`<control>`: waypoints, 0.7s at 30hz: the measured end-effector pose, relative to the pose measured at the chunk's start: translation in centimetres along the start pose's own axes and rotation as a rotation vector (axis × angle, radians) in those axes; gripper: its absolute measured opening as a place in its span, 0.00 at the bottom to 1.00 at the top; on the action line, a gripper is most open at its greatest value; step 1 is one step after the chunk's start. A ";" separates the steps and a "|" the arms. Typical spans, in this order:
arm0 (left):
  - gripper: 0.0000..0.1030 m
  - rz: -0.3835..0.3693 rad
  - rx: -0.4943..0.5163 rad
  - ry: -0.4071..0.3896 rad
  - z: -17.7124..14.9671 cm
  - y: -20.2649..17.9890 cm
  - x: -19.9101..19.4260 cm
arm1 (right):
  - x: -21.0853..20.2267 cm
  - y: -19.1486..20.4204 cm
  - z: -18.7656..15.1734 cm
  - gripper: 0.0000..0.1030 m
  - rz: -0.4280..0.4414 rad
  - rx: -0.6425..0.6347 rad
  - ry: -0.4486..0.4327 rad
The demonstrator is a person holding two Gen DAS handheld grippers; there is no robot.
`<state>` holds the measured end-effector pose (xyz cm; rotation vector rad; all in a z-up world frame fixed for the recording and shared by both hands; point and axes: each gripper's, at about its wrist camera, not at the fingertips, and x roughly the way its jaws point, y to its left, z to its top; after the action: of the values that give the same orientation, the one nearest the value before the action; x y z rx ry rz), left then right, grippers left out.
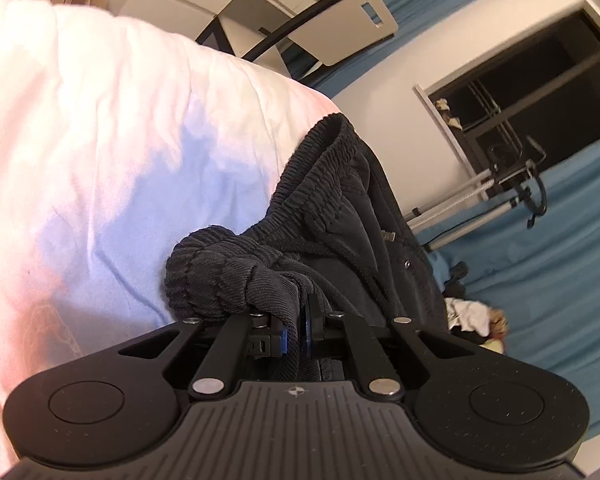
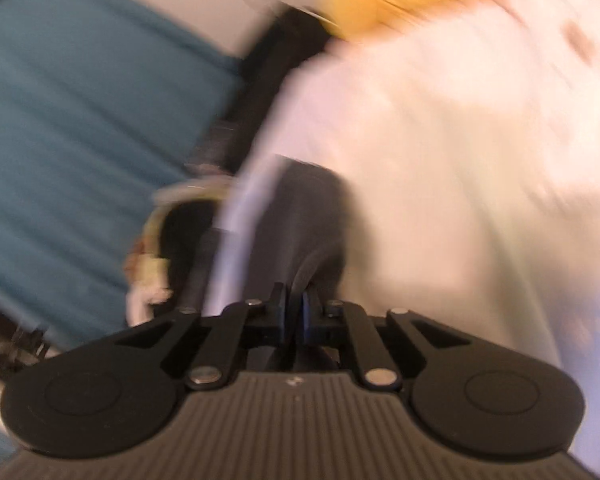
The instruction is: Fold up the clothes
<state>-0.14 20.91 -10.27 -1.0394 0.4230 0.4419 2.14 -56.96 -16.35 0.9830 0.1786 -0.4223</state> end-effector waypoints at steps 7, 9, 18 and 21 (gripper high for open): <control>0.09 -0.026 -0.081 0.016 0.7 1.1 -0.3 | -4.1 6.9 -0.7 0.09 0.257 -0.313 -0.096; 0.09 -0.028 -0.090 0.021 0.7 1.2 -0.3 | -3.7 4.8 -0.7 0.12 0.146 -0.208 -0.016; 0.09 -0.022 -0.100 0.024 0.6 1.0 -0.3 | -3.7 -8.8 0.3 0.69 -0.085 0.452 0.015; 0.09 -0.016 -0.094 0.020 0.5 0.8 -0.3 | -4.0 -10.0 0.2 0.69 -0.127 0.491 -0.001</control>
<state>-0.73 21.67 -10.47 -1.1385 0.4148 0.4404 -5.71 -60.90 -22.55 1.4587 0.1389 -0.5990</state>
